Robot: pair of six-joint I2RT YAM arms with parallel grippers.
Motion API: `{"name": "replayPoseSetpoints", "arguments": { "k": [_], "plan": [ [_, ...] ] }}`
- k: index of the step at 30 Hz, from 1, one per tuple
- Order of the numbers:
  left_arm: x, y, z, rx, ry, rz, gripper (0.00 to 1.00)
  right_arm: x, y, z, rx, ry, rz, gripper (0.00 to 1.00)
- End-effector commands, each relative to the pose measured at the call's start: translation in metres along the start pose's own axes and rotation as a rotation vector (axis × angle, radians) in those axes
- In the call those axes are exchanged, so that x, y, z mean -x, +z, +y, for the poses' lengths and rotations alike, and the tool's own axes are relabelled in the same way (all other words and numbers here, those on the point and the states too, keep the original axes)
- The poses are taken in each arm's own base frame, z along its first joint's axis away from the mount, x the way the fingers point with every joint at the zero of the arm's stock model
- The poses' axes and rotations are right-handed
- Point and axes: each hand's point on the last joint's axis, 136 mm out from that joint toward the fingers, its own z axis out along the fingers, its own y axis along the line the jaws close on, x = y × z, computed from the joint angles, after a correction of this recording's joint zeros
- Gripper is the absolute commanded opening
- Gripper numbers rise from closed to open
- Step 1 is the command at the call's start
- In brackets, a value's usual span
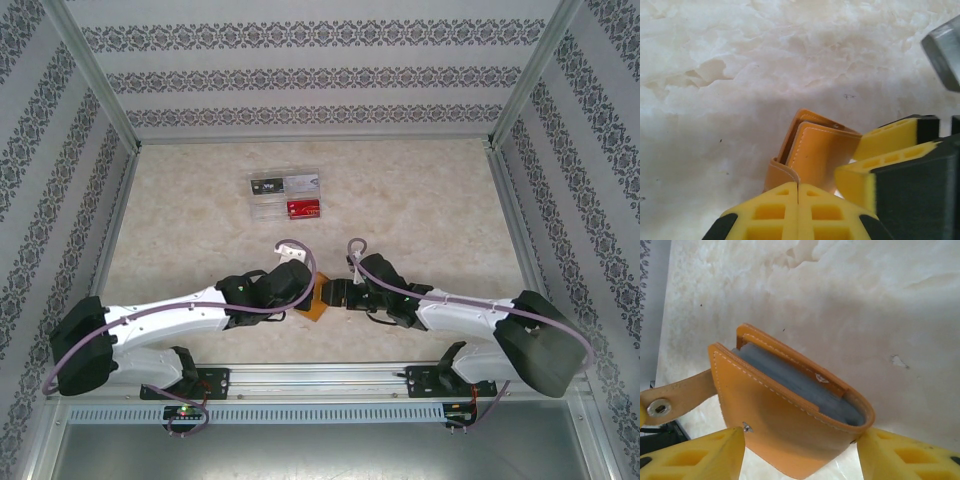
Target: Take the credit cards out of the card holder
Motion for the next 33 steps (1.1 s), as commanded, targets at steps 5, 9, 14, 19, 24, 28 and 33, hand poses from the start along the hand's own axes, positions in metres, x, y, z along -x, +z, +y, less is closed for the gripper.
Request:
{"name": "replayPoseSetpoints", "arguments": {
  "k": [5,9,14,19,24,28,33],
  "plan": [
    [0.025,-0.026,-0.008,-0.051,-0.065,-0.062,0.00,0.006,0.000,0.022,0.030,-0.049,-0.013,0.70],
    [0.025,-0.028,-0.002,-0.025,-0.073,-0.066,0.00,0.007,-0.001,0.025,0.036,-0.050,-0.015,0.73],
    [0.021,-0.026,0.005,-0.002,-0.089,-0.067,0.00,0.005,0.002,0.023,0.032,-0.042,-0.006,0.74],
    [0.020,-0.027,0.015,0.039,-0.086,-0.077,0.00,0.005,0.007,0.021,0.019,-0.043,-0.002,0.73],
    [0.020,-0.031,0.041,0.163,-0.092,-0.103,0.00,0.003,0.014,0.018,0.003,-0.043,0.013,0.71],
    [0.016,-0.037,0.074,0.284,-0.116,-0.117,0.00,0.000,0.016,0.014,-0.014,-0.045,0.022,0.66],
    [-0.003,-0.035,0.118,0.382,-0.197,-0.087,0.00,0.000,0.019,0.011,-0.024,-0.045,0.024,0.58]
  ]
}}
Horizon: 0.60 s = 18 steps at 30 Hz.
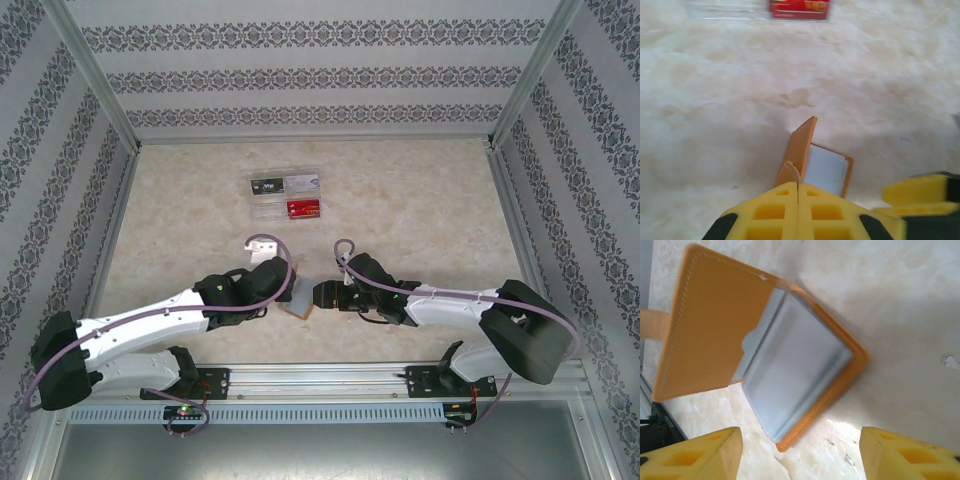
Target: Take the credit cards out of the card holder
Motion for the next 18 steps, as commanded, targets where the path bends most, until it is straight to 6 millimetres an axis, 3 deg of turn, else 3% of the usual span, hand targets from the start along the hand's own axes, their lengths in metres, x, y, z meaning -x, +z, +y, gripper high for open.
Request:
{"name": "replayPoseSetpoints", "arguments": {
  "k": [1,8,16,18],
  "plan": [
    [-0.015,0.006,0.048,0.148,-0.040,0.026,0.00,0.007,0.004,0.007,0.001,-0.022,-0.020,0.56],
    [-0.027,0.009,0.074,0.191,-0.074,0.036,0.00,0.004,0.021,0.010,0.008,-0.012,0.012,0.44],
    [-0.032,0.012,0.075,0.176,-0.072,0.045,0.00,0.006,0.039,0.009,0.002,0.020,0.029,0.33],
    [-0.032,0.012,0.075,0.177,-0.070,0.046,0.00,0.006,0.042,0.010,0.004,0.024,0.037,0.27]
  ]
}}
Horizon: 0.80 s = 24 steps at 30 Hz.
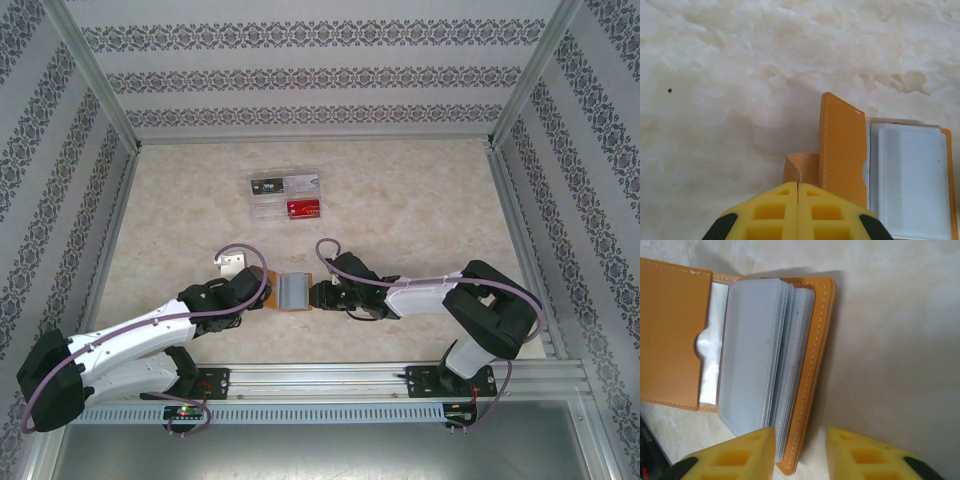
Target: Take the credit cards out of the card holder
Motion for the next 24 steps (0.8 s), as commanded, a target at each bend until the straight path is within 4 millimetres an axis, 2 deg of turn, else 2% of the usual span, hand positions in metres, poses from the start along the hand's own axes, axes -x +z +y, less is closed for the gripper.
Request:
{"name": "replayPoseSetpoints", "arguments": {
  "k": [1,8,14,15,19,24],
  "plan": [
    [-0.001,0.001,0.007,0.022,-0.012,0.001,0.00,0.005,0.006,0.014,0.039,-0.004,-0.008,0.27],
    [-0.003,0.002,0.006,0.012,-0.013,0.006,0.00,0.004,0.015,0.012,0.049,0.016,0.008,0.26],
    [-0.004,0.004,0.005,0.006,-0.010,0.010,0.00,0.004,0.016,0.016,0.073,0.025,0.008,0.04],
    [-0.005,0.004,0.005,0.006,-0.008,0.011,0.00,0.005,0.013,0.017,0.076,0.022,0.001,0.00],
    [-0.008,0.007,0.003,0.002,-0.002,0.019,0.00,0.011,-0.003,0.025,0.092,0.003,-0.038,0.00],
    [-0.013,0.015,-0.004,-0.017,0.006,0.041,0.00,0.019,-0.035,0.040,0.112,-0.037,-0.093,0.00]
  ]
}}
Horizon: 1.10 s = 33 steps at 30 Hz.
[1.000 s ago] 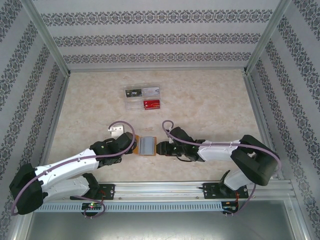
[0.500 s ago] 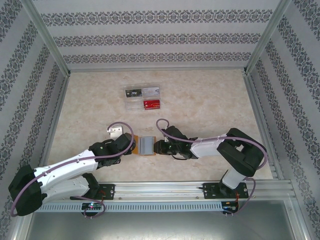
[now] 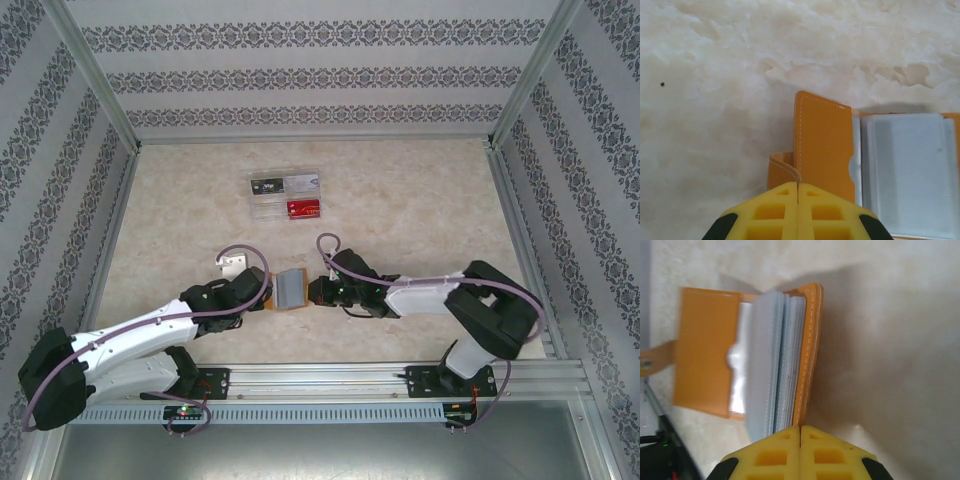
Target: Take the credit cards out of the card holder
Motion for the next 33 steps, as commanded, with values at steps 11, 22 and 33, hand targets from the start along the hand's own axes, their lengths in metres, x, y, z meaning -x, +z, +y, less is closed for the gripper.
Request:
{"name": "replayPoseSetpoints", "arguments": {
  "k": [11,22,33],
  "plan": [
    [-0.021,0.028,-0.022,-0.051,0.016,0.092,0.00,0.006,-0.027,0.037,-0.048,-0.131,0.007,0.00],
    [-0.014,0.021,0.004,0.051,0.054,0.047,0.00,0.005,-0.026,-0.022,-0.172,-0.094,0.009,0.28],
    [-0.031,0.040,0.005,0.104,0.089,0.112,0.00,-0.003,-0.007,-0.058,-0.189,-0.024,0.066,0.33]
  ]
}}
